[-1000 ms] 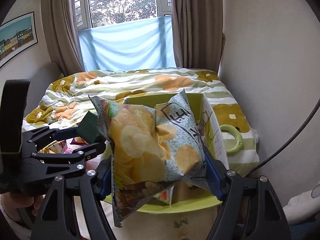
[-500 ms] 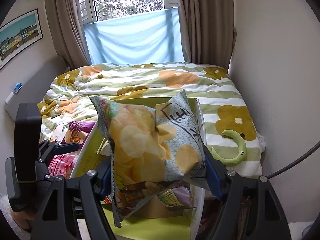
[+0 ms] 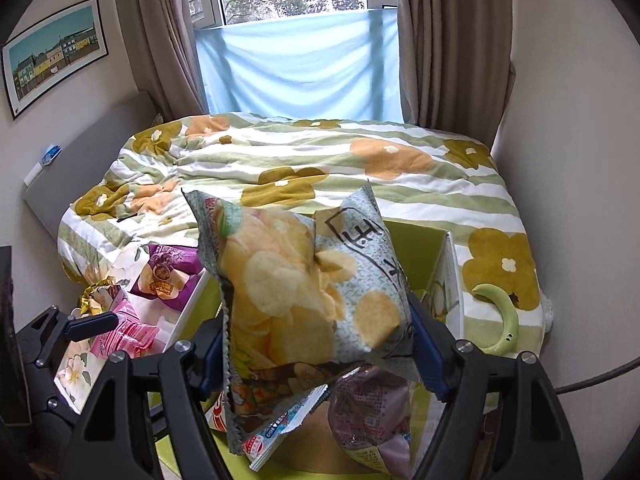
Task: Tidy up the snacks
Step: 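Carry both bags over the box, open the left gripper while the right releases its bag, then withdraw both grippers from the box back toward the remaining snacks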
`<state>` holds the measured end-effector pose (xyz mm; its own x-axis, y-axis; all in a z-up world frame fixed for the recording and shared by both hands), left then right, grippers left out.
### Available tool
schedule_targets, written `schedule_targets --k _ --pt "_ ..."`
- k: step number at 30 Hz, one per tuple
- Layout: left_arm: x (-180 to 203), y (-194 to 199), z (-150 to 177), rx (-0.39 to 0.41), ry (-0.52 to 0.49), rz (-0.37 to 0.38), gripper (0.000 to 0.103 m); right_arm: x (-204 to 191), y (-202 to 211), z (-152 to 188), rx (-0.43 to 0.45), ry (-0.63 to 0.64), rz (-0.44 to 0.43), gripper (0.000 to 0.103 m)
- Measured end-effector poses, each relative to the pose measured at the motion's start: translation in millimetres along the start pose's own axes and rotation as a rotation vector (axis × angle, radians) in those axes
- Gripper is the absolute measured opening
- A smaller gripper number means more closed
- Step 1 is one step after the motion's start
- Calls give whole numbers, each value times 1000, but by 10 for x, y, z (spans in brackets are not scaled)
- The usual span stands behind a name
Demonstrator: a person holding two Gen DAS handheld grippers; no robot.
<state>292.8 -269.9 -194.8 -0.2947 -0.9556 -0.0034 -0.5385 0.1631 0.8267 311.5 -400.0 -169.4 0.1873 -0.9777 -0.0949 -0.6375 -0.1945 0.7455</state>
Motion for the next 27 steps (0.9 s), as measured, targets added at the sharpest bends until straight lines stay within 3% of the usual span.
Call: schedule_targets --k 3,5,17,27 --pt "-94 48 66 -3 17 -25 102 -47 -114 8 -1 14 -3 81" --pt "-153 67 122 -8 28 -41 102 -71 -159 34 -2 10 -18 99" --pt "-294 234 401 3 71 -55 102 -132 29 259 11 3 -41 101" --pt "-422 777 376 88 78 -96 102 -276 470 197 40 9 -50 101"
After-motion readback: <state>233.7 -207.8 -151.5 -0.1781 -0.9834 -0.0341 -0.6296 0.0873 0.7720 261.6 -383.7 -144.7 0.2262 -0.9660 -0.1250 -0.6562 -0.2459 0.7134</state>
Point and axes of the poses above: each gripper's, at about its wrist camera, not at the fingertips, and y roughly against the way its jaws point, x to its right, z to its underside, the point moved 8 cm from there along -y, roughly the way its jaws point, and after that the axes turned 1 degree about z, right-handed, at the moved point
